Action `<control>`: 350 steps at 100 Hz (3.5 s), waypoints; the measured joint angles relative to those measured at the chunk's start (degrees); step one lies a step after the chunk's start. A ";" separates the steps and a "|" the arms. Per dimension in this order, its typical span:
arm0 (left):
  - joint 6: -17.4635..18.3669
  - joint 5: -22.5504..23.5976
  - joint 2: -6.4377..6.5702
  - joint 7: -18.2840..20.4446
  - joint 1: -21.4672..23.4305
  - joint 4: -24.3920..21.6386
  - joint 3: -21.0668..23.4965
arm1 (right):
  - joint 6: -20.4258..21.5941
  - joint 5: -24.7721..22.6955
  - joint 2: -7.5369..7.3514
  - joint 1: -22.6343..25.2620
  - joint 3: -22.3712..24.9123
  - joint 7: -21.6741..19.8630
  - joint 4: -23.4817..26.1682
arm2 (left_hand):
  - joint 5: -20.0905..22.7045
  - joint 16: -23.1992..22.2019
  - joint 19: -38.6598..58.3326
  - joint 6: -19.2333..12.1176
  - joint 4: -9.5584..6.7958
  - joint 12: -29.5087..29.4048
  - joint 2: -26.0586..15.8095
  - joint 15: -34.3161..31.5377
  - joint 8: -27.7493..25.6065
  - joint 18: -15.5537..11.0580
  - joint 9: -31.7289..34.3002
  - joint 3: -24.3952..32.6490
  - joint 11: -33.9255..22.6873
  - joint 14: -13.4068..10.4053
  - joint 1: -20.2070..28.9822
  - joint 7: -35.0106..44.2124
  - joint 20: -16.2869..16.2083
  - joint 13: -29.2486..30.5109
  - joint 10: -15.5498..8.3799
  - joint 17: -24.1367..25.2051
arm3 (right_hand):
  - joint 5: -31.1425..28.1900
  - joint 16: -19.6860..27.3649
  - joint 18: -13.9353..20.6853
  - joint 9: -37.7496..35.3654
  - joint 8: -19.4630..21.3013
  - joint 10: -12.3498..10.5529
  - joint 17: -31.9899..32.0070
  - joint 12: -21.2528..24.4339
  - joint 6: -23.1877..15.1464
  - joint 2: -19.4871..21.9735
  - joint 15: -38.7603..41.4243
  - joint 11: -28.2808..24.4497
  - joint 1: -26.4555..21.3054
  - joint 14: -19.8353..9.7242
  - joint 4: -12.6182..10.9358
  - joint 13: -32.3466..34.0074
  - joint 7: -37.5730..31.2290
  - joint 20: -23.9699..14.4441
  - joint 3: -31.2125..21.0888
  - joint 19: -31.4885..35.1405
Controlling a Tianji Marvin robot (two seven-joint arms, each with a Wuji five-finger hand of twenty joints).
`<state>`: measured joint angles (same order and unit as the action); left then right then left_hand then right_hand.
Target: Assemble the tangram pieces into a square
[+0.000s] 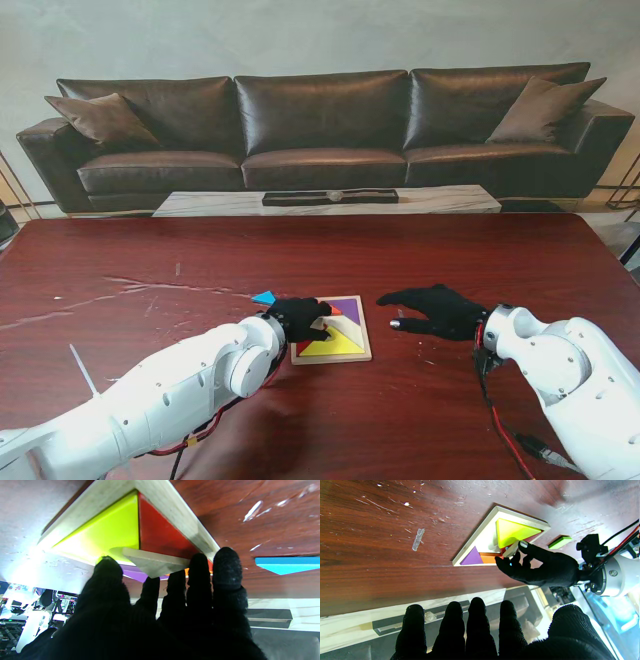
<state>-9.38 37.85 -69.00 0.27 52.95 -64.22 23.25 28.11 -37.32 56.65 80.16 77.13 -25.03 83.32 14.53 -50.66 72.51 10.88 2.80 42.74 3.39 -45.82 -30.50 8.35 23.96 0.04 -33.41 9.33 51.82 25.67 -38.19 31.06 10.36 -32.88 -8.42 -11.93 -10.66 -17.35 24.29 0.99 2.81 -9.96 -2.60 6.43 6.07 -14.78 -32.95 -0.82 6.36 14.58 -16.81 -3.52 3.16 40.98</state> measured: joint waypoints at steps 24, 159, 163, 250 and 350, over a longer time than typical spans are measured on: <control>-0.80 0.80 -0.41 -0.96 -0.56 0.71 -1.35 | 0.00 0.03 0.00 0.02 0.00 0.05 0.01 | -0.02 0.06 0.00 0.55 0.00 -0.03 0.00 0.37 0.09 0.01 -0.08 0.00 0.19 0.02 0.12 -0.30 0.00 0.04 0.46 0.98 | 0.00 0.00 0.00 0.00 0.00 0.00 0.00 0.00 0.00 0.00 0.00 0.00 0.00 0.00 0.00 0.00 0.00 0.00 0.00 0.00; -4.11 9.25 2.87 0.28 1.98 -4.51 0.95 | -0.49 0.46 -0.02 -0.24 -0.57 -0.63 0.23 | -2.25 12.49 -11.02 -4.17 -0.97 -12.37 5.74 13.44 2.08 -2.78 -8.94 12.42 15.83 1.87 6.44 -3.66 2.23 -8.95 3.63 5.67 | 0.00 0.00 -0.01 0.00 0.00 0.00 0.00 0.00 0.00 0.00 0.00 0.00 0.00 0.00 0.00 0.00 0.00 0.00 0.00 0.00; -4.06 8.48 2.91 0.67 1.99 -4.53 0.96 | -0.49 0.46 -0.02 -0.26 -0.62 -0.61 0.23 | -2.25 12.02 -10.10 -4.73 -0.97 -12.01 5.74 12.71 1.73 -2.77 -5.71 12.34 14.06 1.87 6.47 -3.60 2.14 -7.08 3.63 4.20 | 0.00 0.00 -0.01 -0.01 0.00 0.00 0.00 0.00 0.00 0.00 0.00 0.00 0.00 0.00 0.00 0.00 0.00 0.00 0.00 0.00; 2.90 3.82 -0.55 -6.75 0.53 1.86 -0.96 | -0.55 0.30 -0.01 0.04 0.19 -0.68 0.27 | 5.87 6.10 -2.86 -6.32 -0.97 10.96 10.05 2.06 0.55 -4.79 18.54 8.91 11.26 -2.38 16.65 11.02 3.87 9.38 -2.66 -8.17 | 0.00 0.00 -0.01 -0.01 0.00 0.00 0.00 0.00 0.00 0.00 0.00 0.00 0.00 0.00 0.00 0.00 0.00 0.00 0.00 0.00; 10.48 1.05 -6.55 -14.42 -4.09 13.38 -5.73 | -0.54 0.09 -0.02 0.88 1.30 -0.70 0.54 | 14.91 4.02 -2.89 -12.85 -0.91 9.61 12.35 1.77 2.81 -5.37 20.26 9.00 13.25 -2.72 16.70 23.37 3.91 9.41 -3.54 -8.18 | 0.00 0.00 -0.01 -0.01 0.00 0.00 0.00 0.00 0.00 0.00 0.00 0.00 0.00 0.00 0.00 0.00 0.00 0.00 0.00 0.00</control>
<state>1.10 38.90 -75.55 -14.15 48.86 -50.85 17.53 27.56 -37.24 56.63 81.05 78.43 -25.73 83.87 29.44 -46.64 69.61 -1.97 1.89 52.35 15.74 -44.05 -27.68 2.98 44.21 9.05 -20.16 6.60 68.52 49.04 -34.28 40.47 6.82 -41.06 -8.42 -11.93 -10.68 -17.36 24.29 0.99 2.81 -9.96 -2.60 6.44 6.07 -14.78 -32.95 -0.82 6.36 14.58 -16.81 -3.52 3.16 40.98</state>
